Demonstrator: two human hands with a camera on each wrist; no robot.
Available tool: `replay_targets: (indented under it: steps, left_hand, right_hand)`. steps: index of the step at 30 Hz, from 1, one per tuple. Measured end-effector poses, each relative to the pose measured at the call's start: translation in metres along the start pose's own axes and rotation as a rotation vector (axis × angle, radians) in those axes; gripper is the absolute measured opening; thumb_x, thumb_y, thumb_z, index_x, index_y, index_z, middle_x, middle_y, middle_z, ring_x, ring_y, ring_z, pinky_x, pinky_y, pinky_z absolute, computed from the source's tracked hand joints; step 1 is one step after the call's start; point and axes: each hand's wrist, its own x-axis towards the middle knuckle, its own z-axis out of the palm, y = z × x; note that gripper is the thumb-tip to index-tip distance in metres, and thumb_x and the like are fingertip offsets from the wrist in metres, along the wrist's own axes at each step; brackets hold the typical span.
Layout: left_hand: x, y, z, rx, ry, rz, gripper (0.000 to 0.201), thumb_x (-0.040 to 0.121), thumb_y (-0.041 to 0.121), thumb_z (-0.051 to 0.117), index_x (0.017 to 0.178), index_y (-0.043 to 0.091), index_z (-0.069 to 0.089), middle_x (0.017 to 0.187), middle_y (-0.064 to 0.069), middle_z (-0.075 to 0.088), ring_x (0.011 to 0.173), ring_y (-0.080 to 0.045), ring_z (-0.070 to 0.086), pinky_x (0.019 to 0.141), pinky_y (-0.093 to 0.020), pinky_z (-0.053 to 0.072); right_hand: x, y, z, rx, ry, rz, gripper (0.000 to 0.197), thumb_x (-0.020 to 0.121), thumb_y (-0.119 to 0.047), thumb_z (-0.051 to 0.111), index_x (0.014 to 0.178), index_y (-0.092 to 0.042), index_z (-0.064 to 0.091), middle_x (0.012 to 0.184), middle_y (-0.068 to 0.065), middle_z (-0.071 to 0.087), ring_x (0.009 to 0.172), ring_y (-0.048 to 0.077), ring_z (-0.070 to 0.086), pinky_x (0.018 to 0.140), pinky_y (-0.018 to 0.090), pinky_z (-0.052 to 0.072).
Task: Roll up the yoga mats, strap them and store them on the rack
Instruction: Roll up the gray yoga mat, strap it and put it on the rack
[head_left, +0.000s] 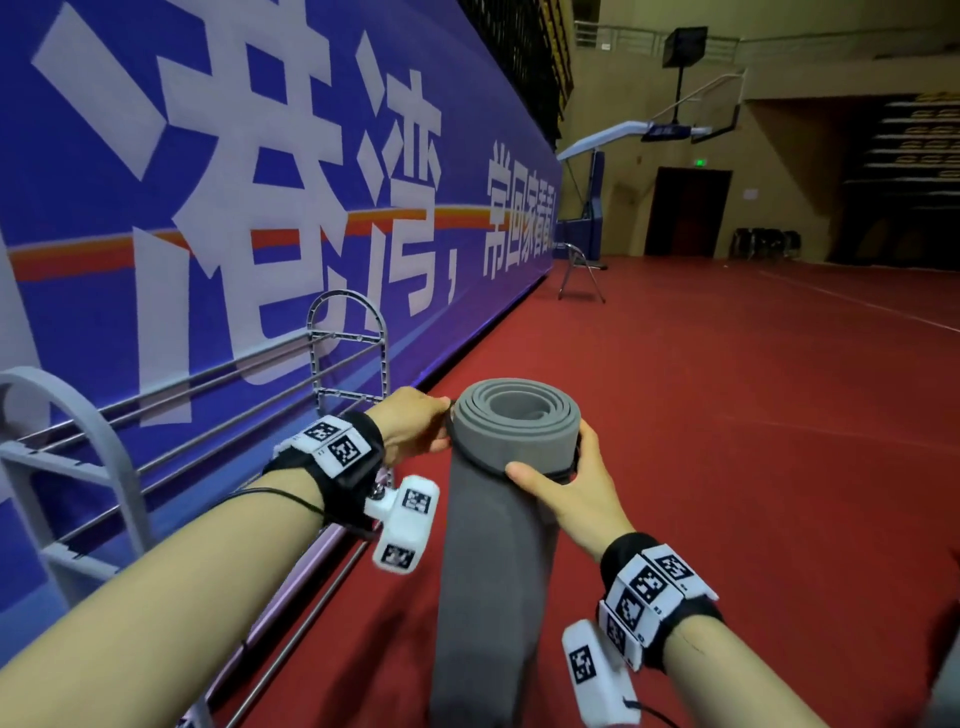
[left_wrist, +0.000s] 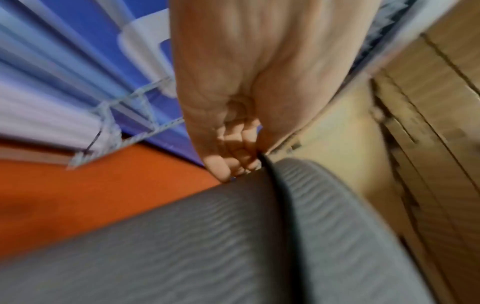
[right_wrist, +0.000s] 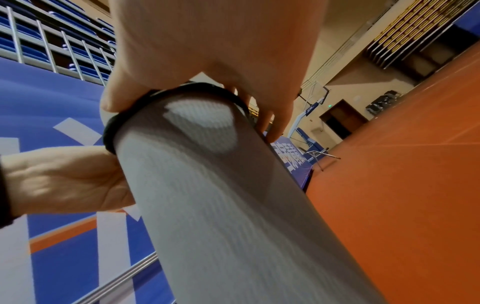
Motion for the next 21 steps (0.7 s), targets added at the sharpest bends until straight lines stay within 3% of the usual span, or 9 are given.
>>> replay_targets:
  steps: [4, 7, 9, 12, 14, 15, 16, 17, 21]
  left_hand:
    - [0.016, -0.025, -0.005, -0.179, 0.051, -0.326, 0.034, 0.100, 0.004, 0.038, 0.070, 0.001, 0.054, 0.050, -0.009, 0.055, 0.039, -0.017, 0.055, 0.042, -0.022, 0.049]
    - [0.021, -0.043, 0.001, -0.100, 0.059, -0.325, 0.051, 0.094, -0.005, 0.027, 0.048, 0.006, 0.048, 0.040, -0.004, 0.043, 0.030, -0.013, 0.041, 0.037, -0.013, 0.036]
    - [0.023, -0.045, 0.011, -0.079, 0.133, -0.273, 0.041, 0.091, -0.002, 0.026, 0.057, 0.005, 0.049, 0.042, -0.003, 0.046, 0.031, -0.009, 0.043, 0.040, -0.009, 0.035]
    - [0.035, -0.050, 0.020, -0.075, 0.186, -0.178, 0.023, 0.081, 0.005, 0.041, 0.085, -0.006, 0.061, 0.067, -0.019, 0.063, 0.053, -0.020, 0.054, 0.059, -0.021, 0.041]
    - [0.021, -0.045, 0.027, -0.053, 0.169, -0.141, 0.024, 0.091, 0.002, 0.038, 0.071, 0.002, 0.052, 0.052, -0.010, 0.051, 0.038, -0.014, 0.041, 0.043, -0.013, 0.032]
    - [0.023, -0.048, 0.029, -0.034, 0.157, -0.128, 0.031, 0.094, 0.001, 0.036, 0.066, 0.007, 0.048, 0.048, -0.005, 0.046, 0.034, -0.011, 0.037, 0.035, -0.010, 0.027]
    - [0.022, -0.049, 0.033, -0.022, 0.151, -0.113, 0.036, 0.096, 0.001, 0.034, 0.063, 0.010, 0.046, 0.045, -0.002, 0.044, 0.030, -0.008, 0.035, 0.031, -0.010, 0.025]
    - [0.019, -0.049, 0.037, -0.010, 0.142, -0.080, 0.039, 0.097, 0.001, 0.033, 0.060, 0.011, 0.044, 0.040, 0.001, 0.043, 0.026, -0.006, 0.033, 0.030, -0.010, 0.024]
    - [0.021, -0.054, 0.042, 0.014, 0.207, 0.038, 0.045, 0.096, -0.001, 0.033, 0.055, 0.014, 0.041, 0.044, -0.003, 0.038, 0.022, -0.006, 0.029, 0.029, -0.010, 0.024]
  right_hand:
    - [-0.002, 0.000, -0.010, 0.082, -0.101, 0.024, 0.118, 0.041, -0.047, 0.089, 0.142, -0.035, 0.029, 0.137, -0.013, 0.051, 0.123, 0.000, 0.050, 0.100, 0.021, 0.044]
    - [-0.004, 0.000, -0.009, 0.085, -0.182, 0.053, 0.119, 0.042, -0.034, 0.083, 0.144, -0.037, 0.023, 0.137, -0.013, 0.048, 0.126, 0.003, 0.048, 0.095, 0.016, 0.043]
    - [-0.002, -0.003, -0.008, 0.195, -0.179, 0.083, 0.112, 0.043, -0.025, 0.073, 0.145, -0.032, 0.027, 0.134, -0.010, 0.051, 0.122, 0.007, 0.051, 0.092, 0.019, 0.045]
    - [0.007, -0.002, -0.008, 0.433, -0.023, 0.280, 0.077, 0.065, -0.014, 0.059, 0.139, -0.020, 0.039, 0.136, 0.004, 0.054, 0.120, 0.018, 0.053, 0.093, 0.033, 0.047]
    - [0.010, 0.008, -0.008, 0.354, 0.113, 0.368, 0.039, 0.081, -0.028, 0.054, 0.119, -0.018, 0.057, 0.143, 0.020, 0.040, 0.115, 0.026, 0.059, 0.098, 0.046, 0.046]
    - [0.014, 0.019, -0.008, 0.261, 0.147, 0.376, 0.033, 0.078, -0.043, 0.054, 0.100, -0.021, 0.064, 0.108, -0.010, 0.058, 0.105, 0.025, 0.062, 0.094, 0.045, 0.048]
    - [0.019, 0.032, -0.009, 0.171, 0.192, 0.371, 0.035, 0.072, -0.055, 0.054, 0.087, -0.026, 0.066, 0.101, 0.003, 0.071, 0.098, 0.025, 0.065, 0.094, 0.048, 0.050]
    - [0.021, 0.041, -0.010, 0.118, 0.240, 0.368, 0.033, 0.070, -0.058, 0.055, 0.079, -0.028, 0.066, 0.089, -0.001, 0.071, 0.092, 0.024, 0.066, 0.092, 0.052, 0.051]
    - [0.019, 0.034, -0.011, 0.020, 0.324, 0.351, 0.023, 0.073, -0.041, 0.054, 0.070, -0.019, 0.058, 0.077, 0.004, 0.070, 0.084, 0.031, 0.067, 0.085, 0.054, 0.054]
